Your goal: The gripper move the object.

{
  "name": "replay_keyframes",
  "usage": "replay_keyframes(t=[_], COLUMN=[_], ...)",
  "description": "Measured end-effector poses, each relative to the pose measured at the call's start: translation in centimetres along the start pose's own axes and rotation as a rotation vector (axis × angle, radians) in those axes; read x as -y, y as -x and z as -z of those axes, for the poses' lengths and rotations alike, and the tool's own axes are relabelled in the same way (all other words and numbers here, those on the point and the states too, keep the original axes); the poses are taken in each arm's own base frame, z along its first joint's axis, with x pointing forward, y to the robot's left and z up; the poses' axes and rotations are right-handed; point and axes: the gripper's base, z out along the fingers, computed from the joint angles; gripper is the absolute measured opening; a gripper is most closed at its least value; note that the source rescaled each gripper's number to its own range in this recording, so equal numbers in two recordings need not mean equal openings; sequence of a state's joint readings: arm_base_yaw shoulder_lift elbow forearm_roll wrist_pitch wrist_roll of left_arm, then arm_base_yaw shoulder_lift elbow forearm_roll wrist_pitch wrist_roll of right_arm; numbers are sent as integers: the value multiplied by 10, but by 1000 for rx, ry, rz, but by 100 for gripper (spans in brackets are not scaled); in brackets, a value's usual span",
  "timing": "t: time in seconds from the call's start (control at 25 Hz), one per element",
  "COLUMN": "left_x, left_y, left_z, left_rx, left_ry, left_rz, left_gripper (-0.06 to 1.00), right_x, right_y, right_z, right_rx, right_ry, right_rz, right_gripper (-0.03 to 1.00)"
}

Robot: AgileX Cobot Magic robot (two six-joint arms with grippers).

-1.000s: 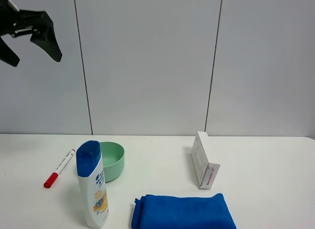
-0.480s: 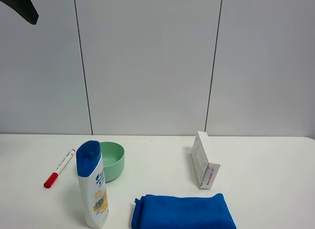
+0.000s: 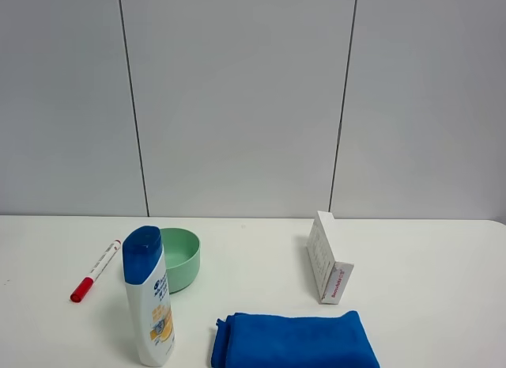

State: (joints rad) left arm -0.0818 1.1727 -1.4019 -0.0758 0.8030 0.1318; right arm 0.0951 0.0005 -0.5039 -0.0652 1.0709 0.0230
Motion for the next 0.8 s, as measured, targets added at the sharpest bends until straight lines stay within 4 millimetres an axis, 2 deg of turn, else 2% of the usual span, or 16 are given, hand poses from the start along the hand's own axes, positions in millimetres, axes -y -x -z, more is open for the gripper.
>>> replay_keyframes(t=[0.24, 0.36, 0.56, 0.8], left_x=[-1, -4, -11, -9], left_y=[1, -12, -58, -111], left_z=[36, 52, 59, 75], left_rx=[80, 108, 75, 49], left_ry=[38, 91, 163, 200], left_rz=[-33, -74, -67, -45], left_gripper=[100, 100, 100, 100], right_x=[0, 0, 0, 0], right_y=[0, 0, 0, 0], right_z=[0, 0, 0, 0], right_rx=[0, 0, 0, 0], right_ry=[0, 0, 0, 0], right_rz=[0, 0, 0, 0], right_gripper=[100, 100, 100, 100])
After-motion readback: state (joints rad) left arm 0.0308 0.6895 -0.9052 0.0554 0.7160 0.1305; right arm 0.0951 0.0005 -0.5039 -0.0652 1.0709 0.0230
